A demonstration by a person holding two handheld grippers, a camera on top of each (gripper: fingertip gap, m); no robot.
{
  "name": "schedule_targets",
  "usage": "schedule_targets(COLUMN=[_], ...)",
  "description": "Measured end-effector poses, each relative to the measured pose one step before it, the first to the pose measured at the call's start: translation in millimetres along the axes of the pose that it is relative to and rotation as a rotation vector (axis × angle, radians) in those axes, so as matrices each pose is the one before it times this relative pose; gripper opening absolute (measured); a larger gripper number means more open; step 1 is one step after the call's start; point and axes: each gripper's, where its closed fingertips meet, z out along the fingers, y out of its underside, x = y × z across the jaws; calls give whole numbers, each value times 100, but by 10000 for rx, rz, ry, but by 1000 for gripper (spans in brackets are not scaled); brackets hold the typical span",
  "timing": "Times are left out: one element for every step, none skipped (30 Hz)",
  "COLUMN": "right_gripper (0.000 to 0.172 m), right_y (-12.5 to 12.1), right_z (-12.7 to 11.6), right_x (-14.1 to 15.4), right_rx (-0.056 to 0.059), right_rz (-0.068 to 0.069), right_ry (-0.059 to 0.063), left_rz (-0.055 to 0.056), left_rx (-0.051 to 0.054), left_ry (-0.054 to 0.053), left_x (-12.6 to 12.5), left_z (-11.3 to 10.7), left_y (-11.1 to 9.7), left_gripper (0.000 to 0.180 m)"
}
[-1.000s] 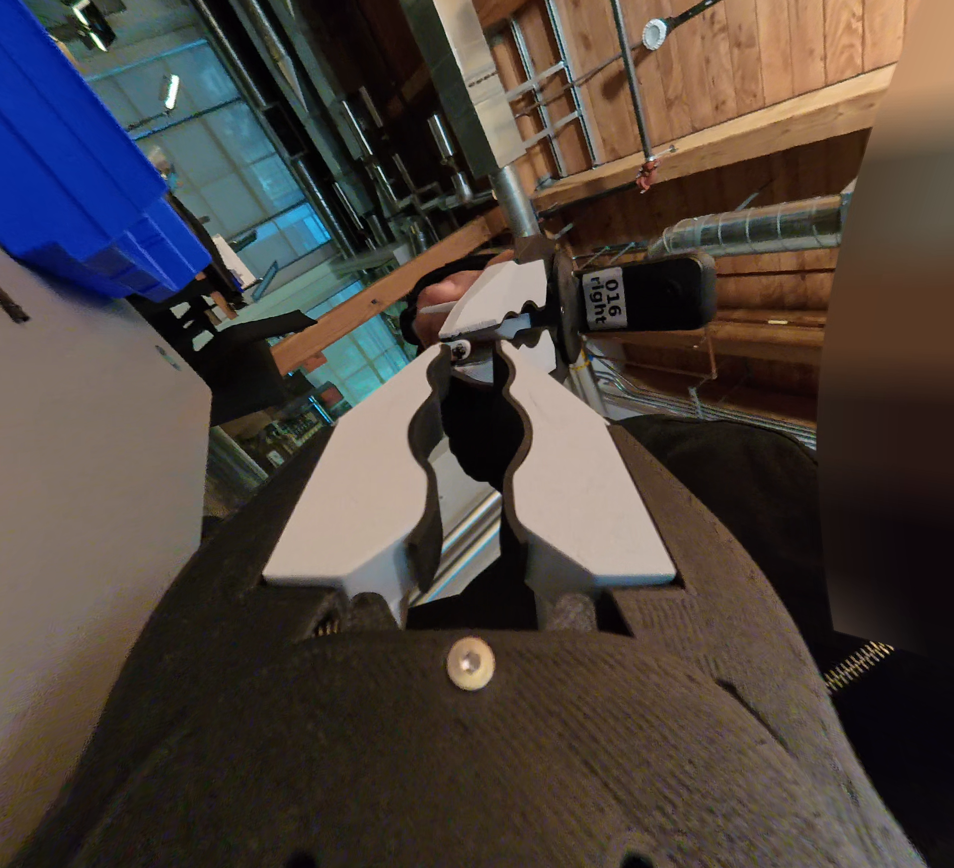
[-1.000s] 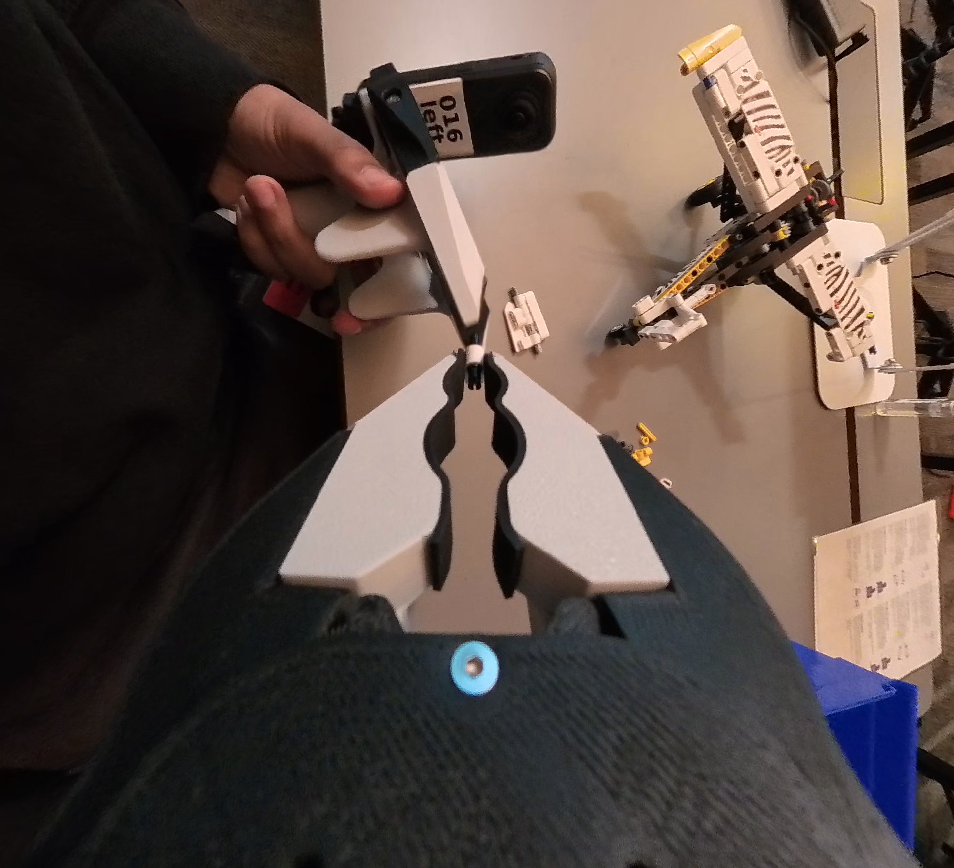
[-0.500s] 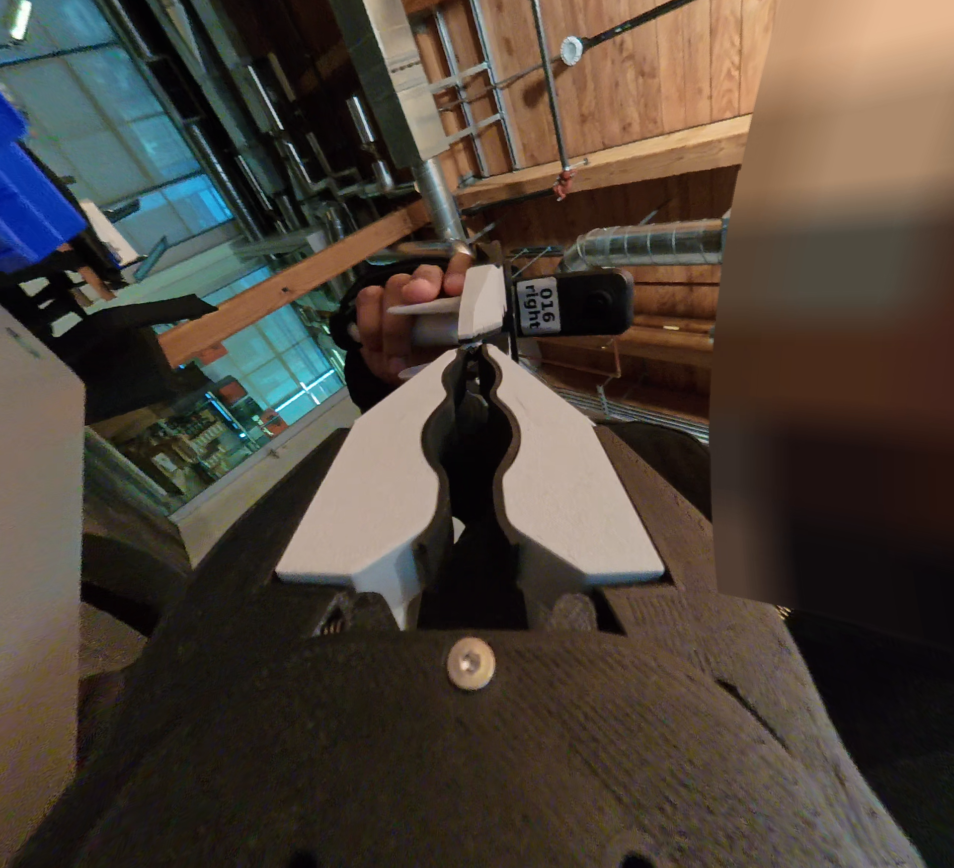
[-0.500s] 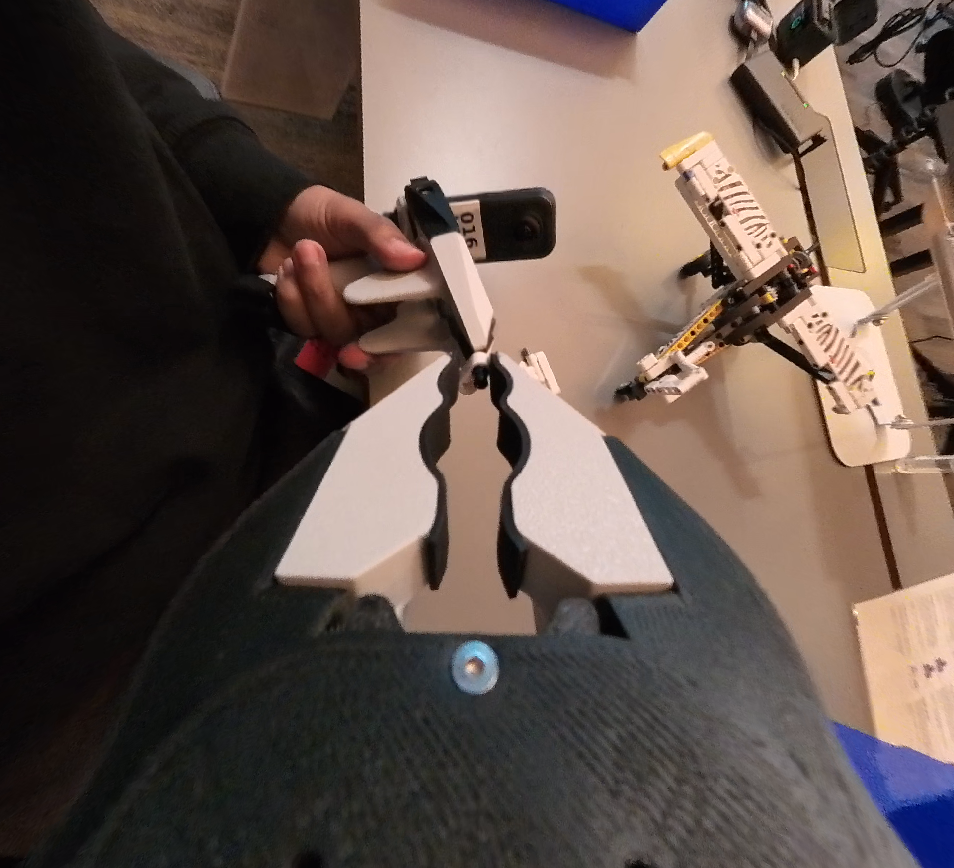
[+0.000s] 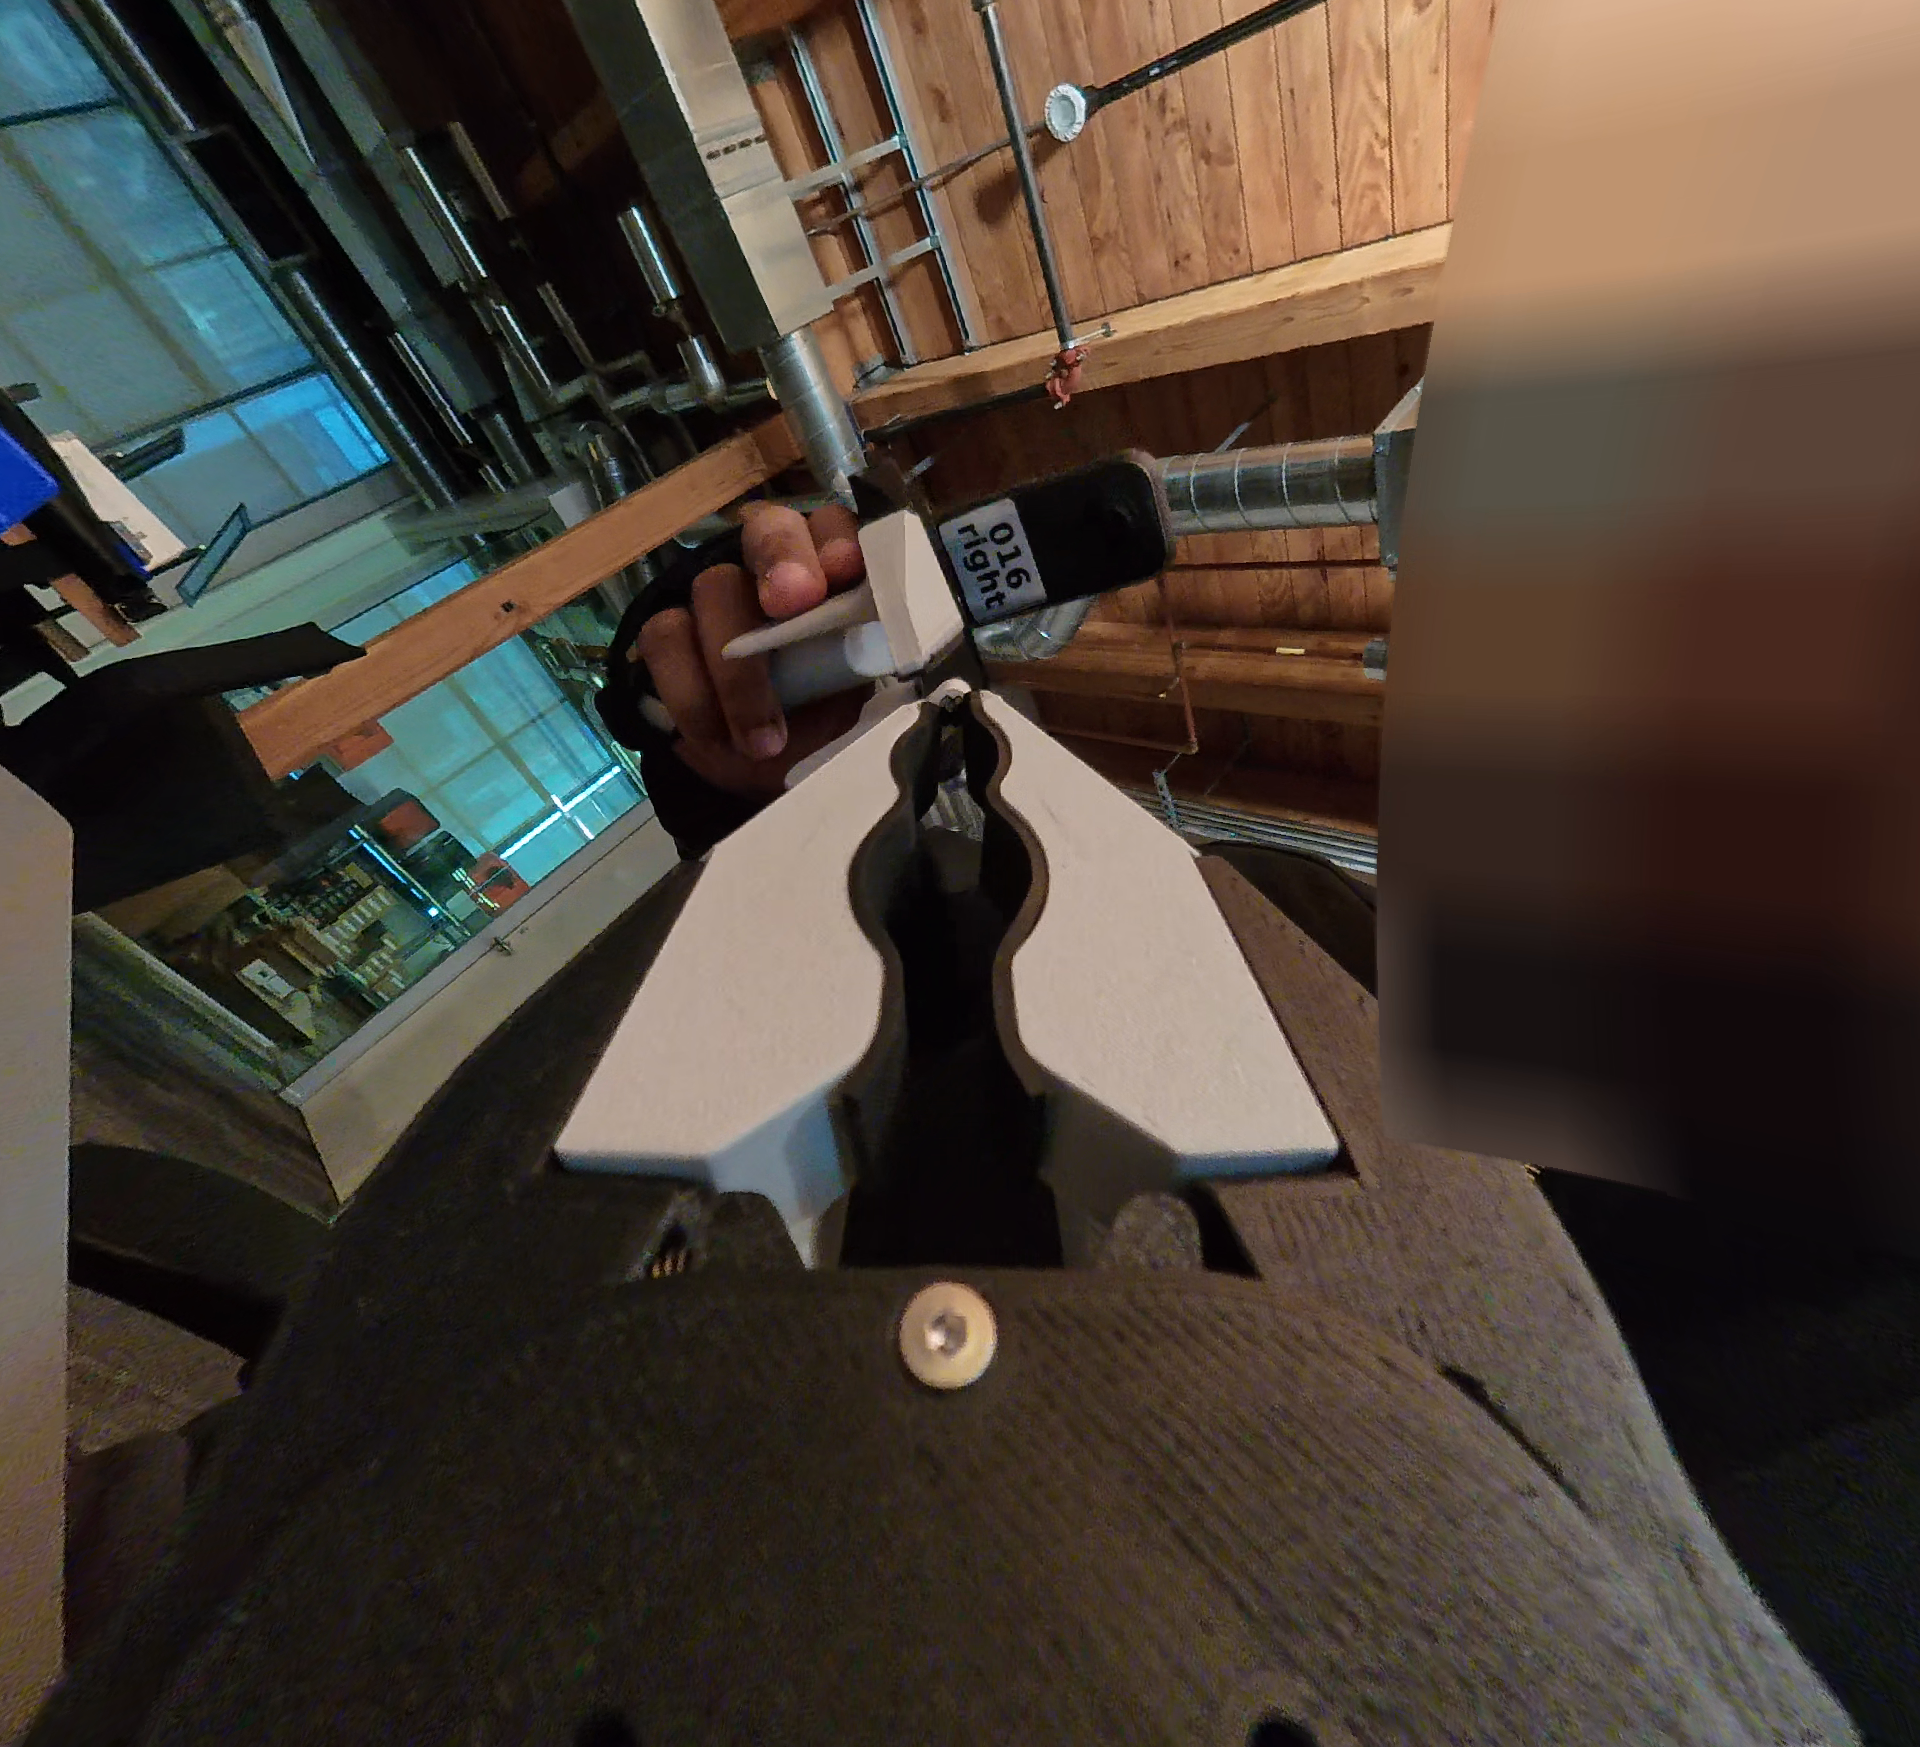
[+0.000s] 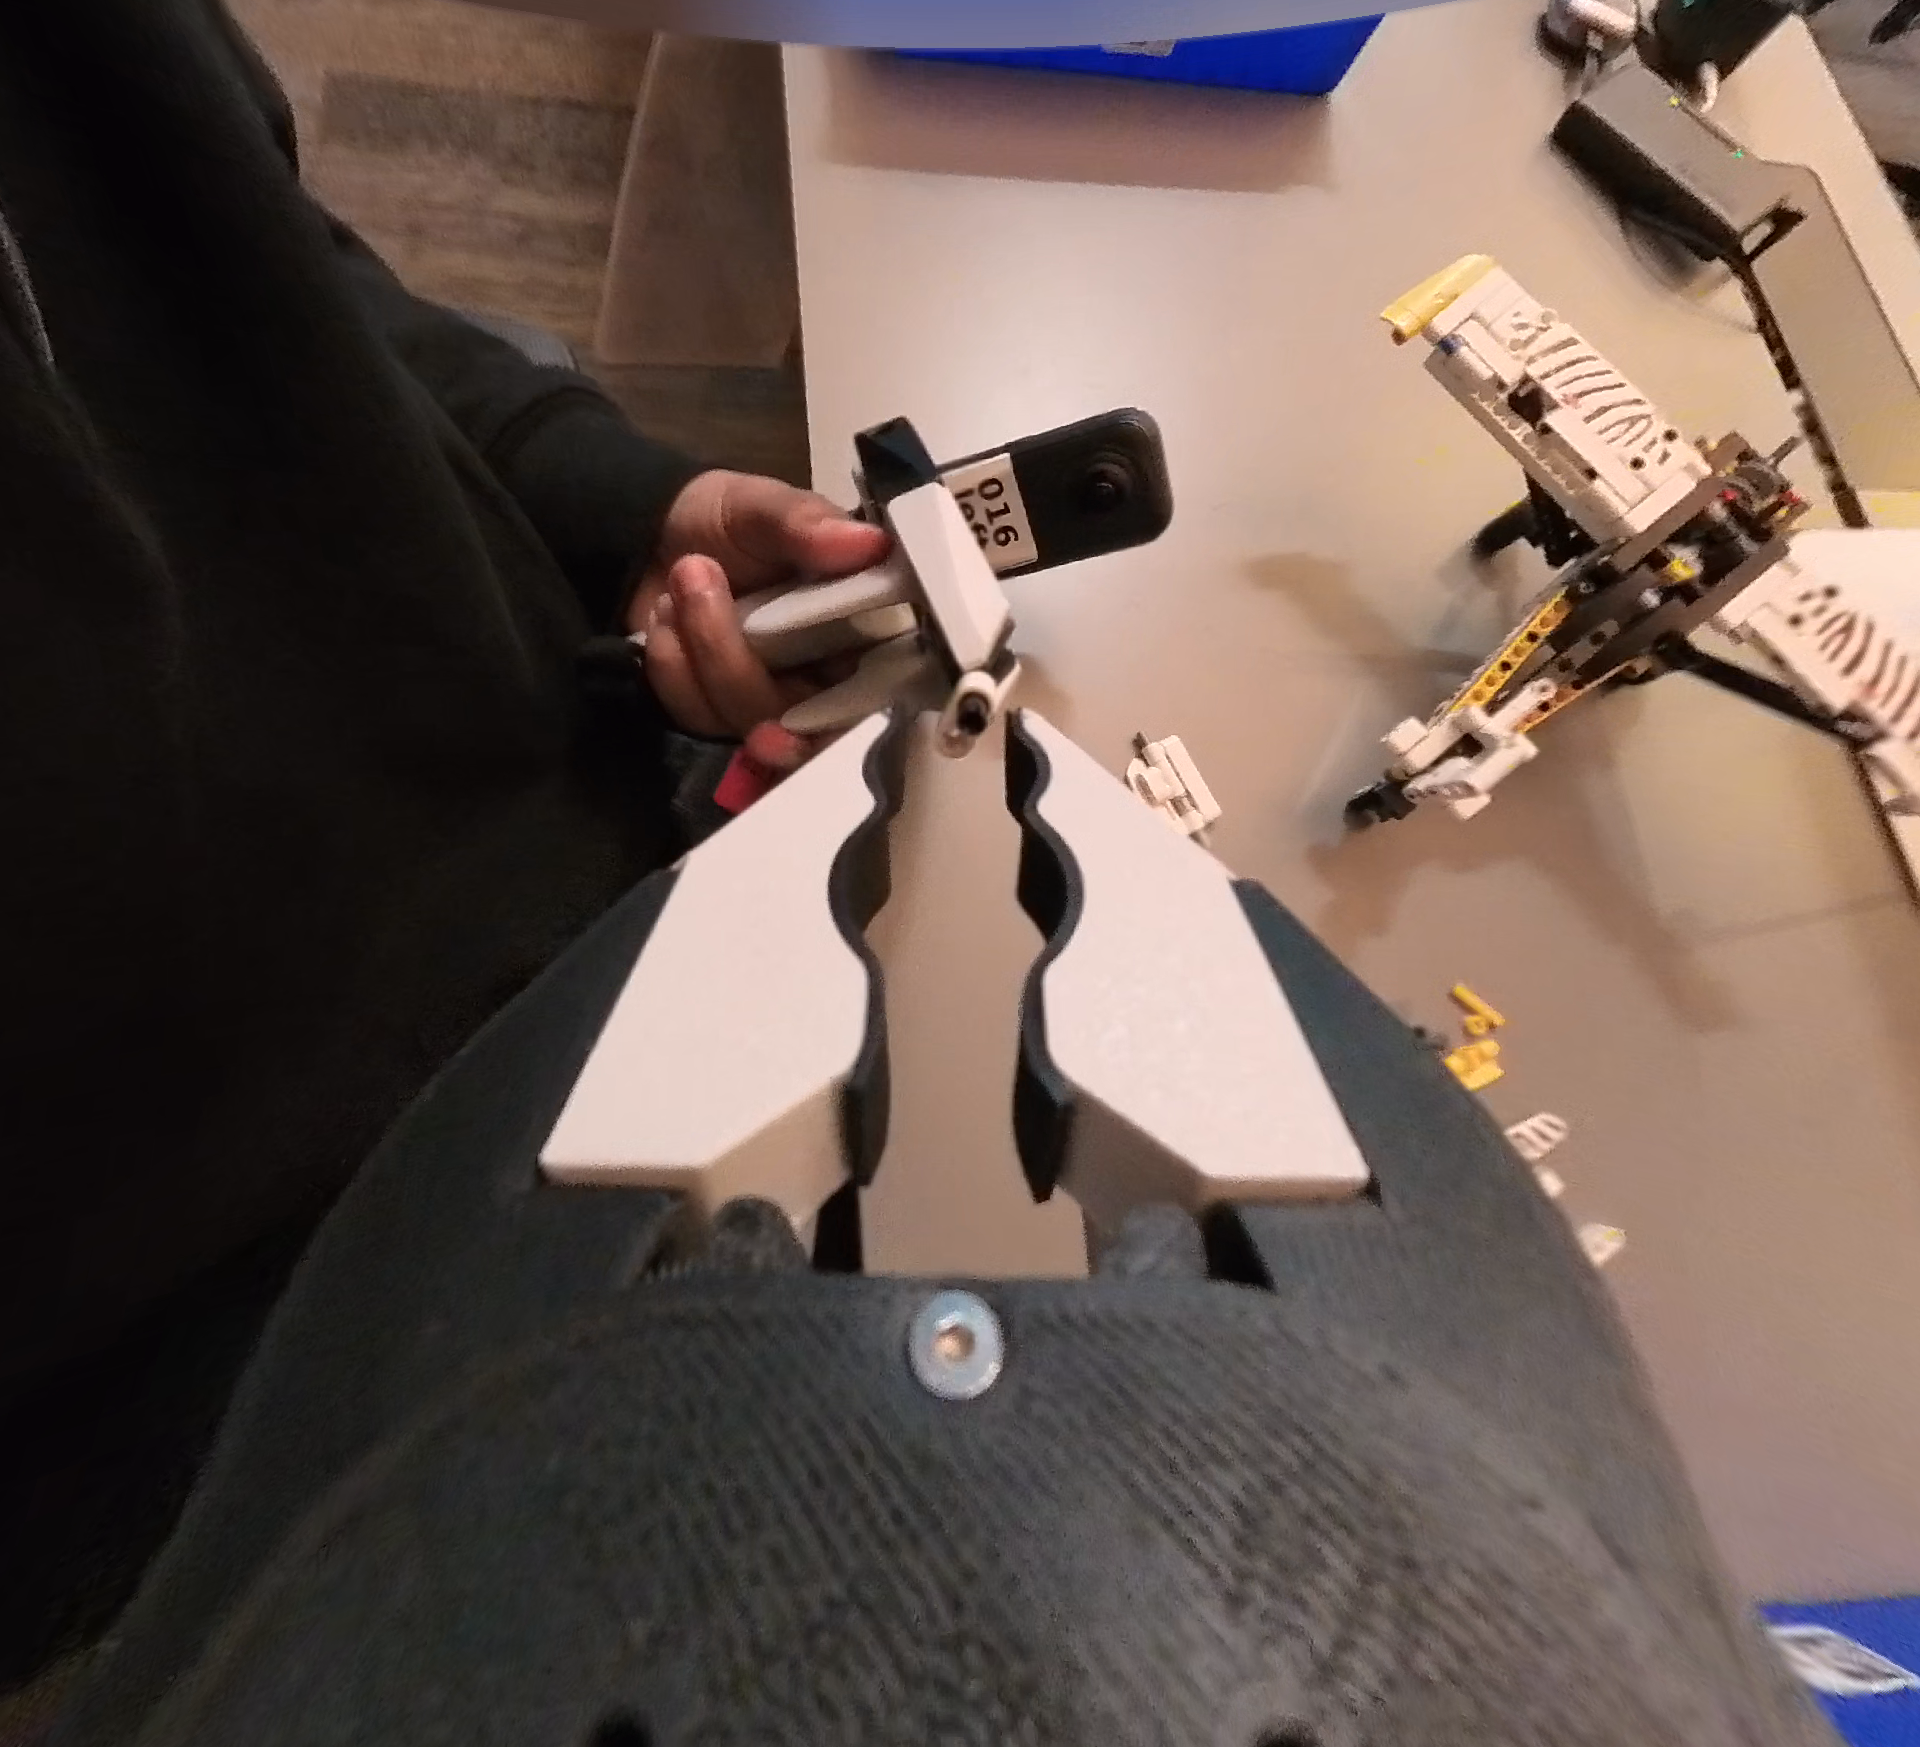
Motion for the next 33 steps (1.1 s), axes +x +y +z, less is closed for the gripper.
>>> schedule_targets(right_gripper=[17,17,18,18,16,16,17,18,19,19,18,15,14,13,13,13,13,13,13,14,14,14,13,13,13,13,13,13,13,13,13,13,13], right_y=[69,79,63,8,5,40,109,84,-25,-106,-49,9,-47,-77,-33,8,-14,-29,-39,-50,-11,27,32,51,80,-5,0,104,207,249,304,411,650], right_z=[52,9,-46,-91,-92,-47,35,68,23,-5,-11,7,5,-1,13,8,0,2,12,18,-2,1,-10,18,23,-35,-57,-2,76,126,136,138,196], right_x=[-154,-60,87,167,139,51,-66,-179,-93,-32,-25,-19,-11,7,-2,-33,-46,-24,-45,-34,-1,-1,-18,-10,-42,-98,-41,45,63,66,181,241,194], right_rx=[-164,-224,-256,-250,-236,-239,-247,-190,-73,22,7,-18,25,49,22,-11,-12,-4,8,16,-12,-53,-105,-183,-219,-124,-23,-29,-56,-65,-96,-128,-241], right_rz=[-489,-695,-857,-942,-892,-721,-479,-265,-150,-95,-55,-53,-55,-36,-18,-33,-66,-72,-50,-39,-46,-75,-64,104,293,379,352,291,195,198,284,352,466], right_ry=[62,184,320,380,326,190,34,-103,-80,-52,-74,-74,-56,-27,-32,-50,-34,-4,-14,0,20,10,-14,-83,-225,-302,-245,-116,-28,9,52,36,-83], left_rz=[-45,-50,-66,-88,-91,-48,-20,-33,-35,-38,-45,-16,-31,-41,-71,-32,-26,-77,-96,-127,-91,-115,-109,-69,3,35,28,-8,79,127,135,213,246], left_rx=[-25,-6,-10,-37,-58,-34,-22,-20,-16,-19,-38,-63,-10,4,-16,-28,-38,-27,-7,-28,-16,-10,-20,-22,1,-36,-57,28,125,124,170,173,136], left_ry=[40,9,-23,-35,-64,-79,-49,-30,-25,-25,-25,9,20,38,25,-10,-22,6,5,-7,13,2,3,-3,-41,-56,3,14,-26,-140,-270,-363,-325], left_x=[46,6,-49,-87,-138,-155,-97,-76,-58,-52,-73,3,25,71,54,-9,-37,6,-3,-49,15,-17,-10,-16,-48,-94,-8,-9,-32,-177,-332,-427,-340], left_z=[16,1,-10,-3,-5,0,-4,12,1,13,12,18,13,-4,-5,-26,-7,1,7,11,7,-3,11,10,-27,-5,30,40,10,-77,-183,-286,-330], left_y=[35,6,11,45,81,51,40,43,22,36,75,100,14,-13,3,14,53,29,8,44,26,7,28,30,-15,58,109,-28,-163,-162,-291,-370,-371], left_gripper=[1,1,1,1,1,1,1,2,2,2,2,1,2,2,2,2,2,2,2,2,2,2,2,2,2,2,2,2,3,2,5,9,12])
